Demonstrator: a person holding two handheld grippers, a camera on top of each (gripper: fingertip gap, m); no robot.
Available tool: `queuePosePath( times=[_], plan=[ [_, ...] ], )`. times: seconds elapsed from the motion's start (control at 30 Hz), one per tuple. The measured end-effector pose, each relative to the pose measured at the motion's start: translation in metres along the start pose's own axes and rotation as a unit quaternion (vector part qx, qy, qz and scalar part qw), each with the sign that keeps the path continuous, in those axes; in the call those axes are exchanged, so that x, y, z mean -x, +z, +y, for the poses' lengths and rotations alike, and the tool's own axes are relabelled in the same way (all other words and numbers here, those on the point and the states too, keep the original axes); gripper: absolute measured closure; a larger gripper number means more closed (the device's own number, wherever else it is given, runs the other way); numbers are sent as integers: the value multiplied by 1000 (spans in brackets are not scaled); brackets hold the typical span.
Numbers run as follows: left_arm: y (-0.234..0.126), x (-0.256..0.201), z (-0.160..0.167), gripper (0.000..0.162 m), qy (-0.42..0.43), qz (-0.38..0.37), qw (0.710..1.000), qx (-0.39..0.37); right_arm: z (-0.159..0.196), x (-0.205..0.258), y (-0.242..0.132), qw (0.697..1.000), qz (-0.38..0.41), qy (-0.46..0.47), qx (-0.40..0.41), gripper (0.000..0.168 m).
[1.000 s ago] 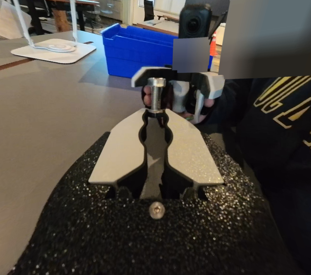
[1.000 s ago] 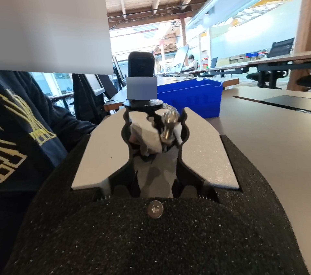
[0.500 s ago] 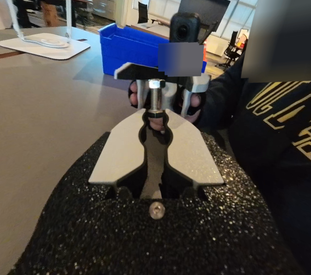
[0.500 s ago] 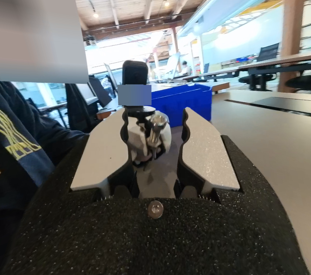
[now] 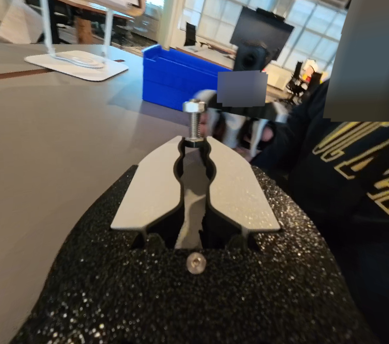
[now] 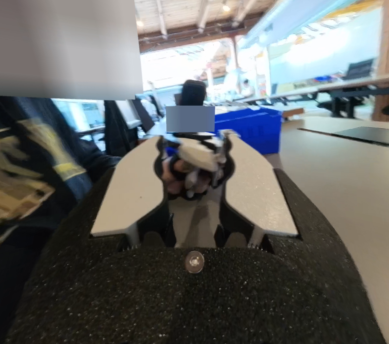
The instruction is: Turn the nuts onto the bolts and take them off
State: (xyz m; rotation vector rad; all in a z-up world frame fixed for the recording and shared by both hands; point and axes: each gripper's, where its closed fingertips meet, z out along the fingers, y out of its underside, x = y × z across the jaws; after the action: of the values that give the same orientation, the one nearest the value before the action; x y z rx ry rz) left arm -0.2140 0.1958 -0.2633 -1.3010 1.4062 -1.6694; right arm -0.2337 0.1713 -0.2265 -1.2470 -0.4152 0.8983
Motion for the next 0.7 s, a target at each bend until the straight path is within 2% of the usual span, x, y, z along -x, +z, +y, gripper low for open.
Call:
queuePosePath(
  times=[0.03, 0.17, 0.27, 0.43, 0.57, 0.7],
  plan=[
    [0, 1, 0, 146, -6, 3, 1000, -1, -2, 6, -5, 1000, -5, -2, -5, 118],
    [1, -1, 1, 146, -3, 8, 1000, 6, -11, 0, -18, 998, 50, -19, -33, 115],
    [3, -4, 4, 146, 4, 15, 1000, 17, -9, -15, -11, 998, 54, -2, -17, 114],
    [7, -12, 10, 146, 20, 32, 998, 40, 0, -29, 12, 999, 25, 22, 17, 109],
    [8, -13, 12, 146, 21, 36, 998, 48, 12, -17, 25, 998, -32, 31, 53, 111],
    [7, -10, 11, 146, 13, 29, 999, 43, 10, -10, 24, 998, -49, 13, 45, 113]
  ],
)
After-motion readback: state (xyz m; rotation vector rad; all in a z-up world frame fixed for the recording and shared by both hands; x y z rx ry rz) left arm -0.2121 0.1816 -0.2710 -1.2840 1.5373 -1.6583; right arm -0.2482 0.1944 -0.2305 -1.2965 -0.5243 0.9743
